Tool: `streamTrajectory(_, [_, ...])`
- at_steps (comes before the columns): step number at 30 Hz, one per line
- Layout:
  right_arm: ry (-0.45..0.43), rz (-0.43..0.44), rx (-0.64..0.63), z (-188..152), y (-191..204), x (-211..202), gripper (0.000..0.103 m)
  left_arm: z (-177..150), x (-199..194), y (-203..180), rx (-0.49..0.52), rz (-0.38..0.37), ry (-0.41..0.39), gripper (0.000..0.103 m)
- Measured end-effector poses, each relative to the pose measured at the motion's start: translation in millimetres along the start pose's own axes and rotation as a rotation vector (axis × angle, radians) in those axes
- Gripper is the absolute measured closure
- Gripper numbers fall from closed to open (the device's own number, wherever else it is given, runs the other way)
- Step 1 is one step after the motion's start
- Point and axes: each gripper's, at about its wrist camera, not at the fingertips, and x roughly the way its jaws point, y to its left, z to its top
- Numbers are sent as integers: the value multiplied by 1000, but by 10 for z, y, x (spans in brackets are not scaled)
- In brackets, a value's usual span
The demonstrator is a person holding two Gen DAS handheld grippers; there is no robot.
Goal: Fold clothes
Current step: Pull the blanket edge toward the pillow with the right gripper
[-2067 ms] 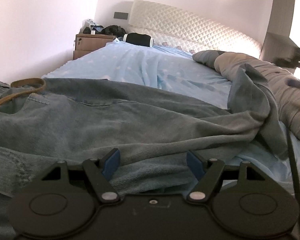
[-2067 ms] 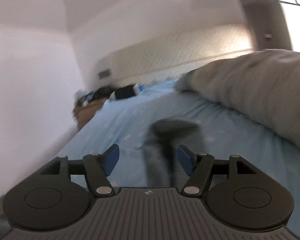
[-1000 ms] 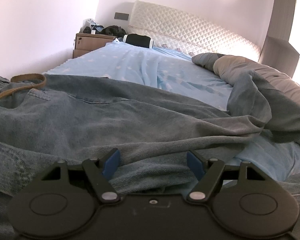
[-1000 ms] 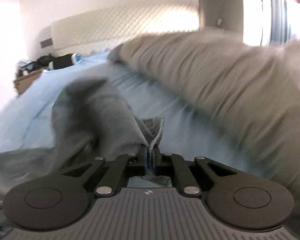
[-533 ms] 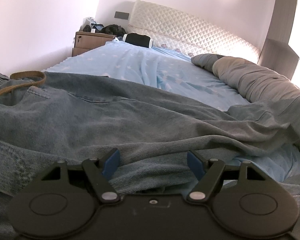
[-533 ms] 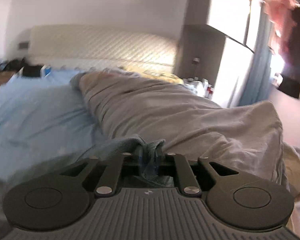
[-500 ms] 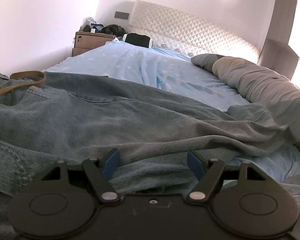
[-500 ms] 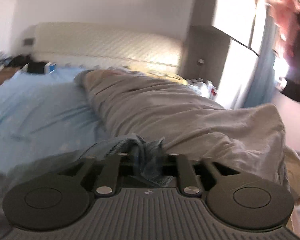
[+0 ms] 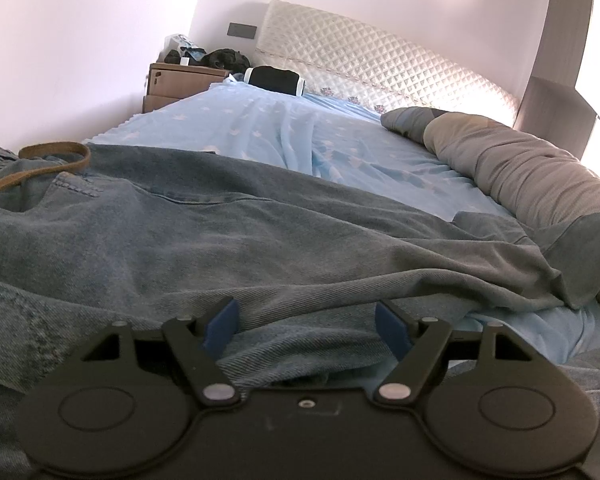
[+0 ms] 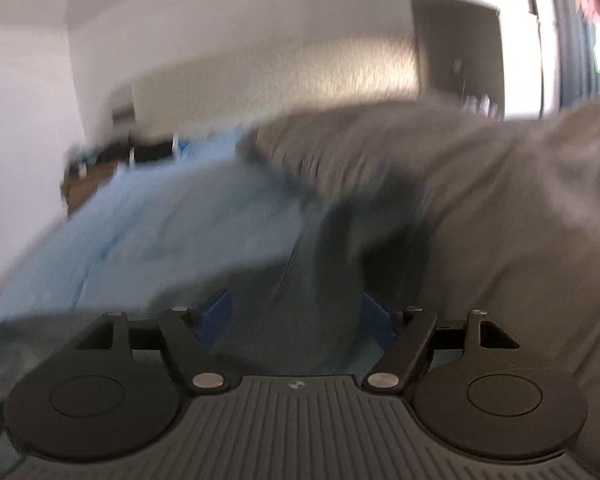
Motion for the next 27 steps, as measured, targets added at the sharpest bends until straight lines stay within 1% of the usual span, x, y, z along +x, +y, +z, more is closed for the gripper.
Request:
streamTrajectory(3, [50, -60, 56, -33, -39, 410, 29, -1, 4, 4, 1, -1, 0, 29])
streamTrajectory(6, [47, -130, 115, 49, -126, 770, 30, 0, 6, 17, 1, -4, 2, 28])
streamTrajectory(7, [41, -153, 117, 96, -148, 872, 30, 0, 8, 19, 0, -6, 2, 28])
streamTrajectory(8, [35, -177, 118, 143, -169, 973, 33, 0, 10, 20, -1, -8, 2, 27])
streamTrajectory(10, [31, -226, 110, 220, -197, 1113, 51, 0, 13, 25, -2, -12, 3, 27])
streamTrajectory(11, [46, -201, 148, 261, -207, 1117, 80, 0, 13, 28, -4, -14, 3, 26])
streamTrajectory(12, [61, -173, 188, 302, -216, 1118, 95, 0, 15, 31, -5, -15, 3, 26])
streamTrajectory(14, [-9, -43, 232, 401, -156, 952, 97, 4, 17, 31, -5, -16, 4, 26])
streamTrajectory(15, [-72, 10, 200, 456, -89, 833, 97, 6, 18, 30, -5, -17, 4, 26])
streamTrajectory(16, [-154, 46, 149, 507, -1, 671, 97, 6, 18, 30, -5, -17, 3, 26])
streamTrajectory(17, [-218, 76, 134, 549, 20, 540, 97, 6, 18, 31, -5, -18, 3, 26])
streamTrajectory(18, [-250, 106, 148, 581, -19, 448, 97, 6, 18, 31, -5, -18, 3, 26])
streamTrajectory(20, [-268, 98, 155, 570, -142, 375, 97, 5, 16, 30, -6, -18, 3, 26])
streamTrajectory(21, [-244, 76, 146, 527, -206, 387, 97, 1, 16, 29, -5, -18, 3, 26])
streamTrajectory(24, [-50, 10, 131, 271, -387, 547, 97, 3, 16, 30, -6, -17, 3, 26])
streamTrajectory(26, [18, -17, 122, 47, -526, 574, 96, -1, 12, 27, -5, -16, 3, 26])
streamTrajectory(27, [46, -20, 135, -13, -608, 607, 95, -1, 13, 23, -3, -15, 3, 26])
